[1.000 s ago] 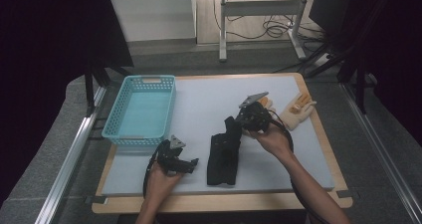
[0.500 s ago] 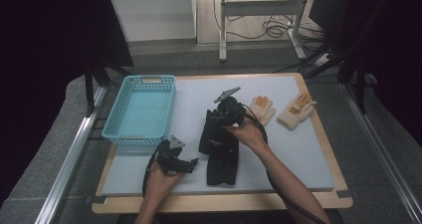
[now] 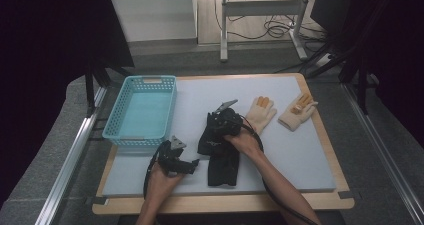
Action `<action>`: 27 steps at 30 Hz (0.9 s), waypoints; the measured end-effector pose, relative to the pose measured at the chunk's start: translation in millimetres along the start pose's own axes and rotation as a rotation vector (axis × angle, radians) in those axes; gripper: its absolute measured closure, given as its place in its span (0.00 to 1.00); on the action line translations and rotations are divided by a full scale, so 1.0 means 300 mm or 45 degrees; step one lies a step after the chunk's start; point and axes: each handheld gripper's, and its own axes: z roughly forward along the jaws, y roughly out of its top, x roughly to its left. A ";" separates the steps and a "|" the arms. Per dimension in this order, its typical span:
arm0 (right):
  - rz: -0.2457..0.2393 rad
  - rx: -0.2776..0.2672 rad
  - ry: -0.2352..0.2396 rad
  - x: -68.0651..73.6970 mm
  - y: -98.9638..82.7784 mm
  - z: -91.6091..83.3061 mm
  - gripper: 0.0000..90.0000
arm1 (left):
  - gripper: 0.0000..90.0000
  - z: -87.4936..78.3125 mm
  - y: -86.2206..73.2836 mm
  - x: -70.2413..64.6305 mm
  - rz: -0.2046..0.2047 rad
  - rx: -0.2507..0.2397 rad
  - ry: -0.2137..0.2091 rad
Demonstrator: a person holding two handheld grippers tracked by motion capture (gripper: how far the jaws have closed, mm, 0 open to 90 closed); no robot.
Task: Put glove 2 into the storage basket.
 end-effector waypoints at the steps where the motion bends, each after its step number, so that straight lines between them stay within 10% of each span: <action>1: 0.033 -0.011 0.055 -0.003 -0.006 0.003 0.83 | 0.04 0.000 0.000 0.000 0.000 0.000 0.001; 11: -0.016 -0.041 0.038 0.023 0.020 -0.037 0.96 | 0.04 0.001 0.000 -0.001 -0.006 -0.001 0.000; 27: -0.049 -0.170 0.076 0.079 0.077 -0.343 0.96 | 0.04 0.002 0.000 -0.001 -0.008 -0.009 0.000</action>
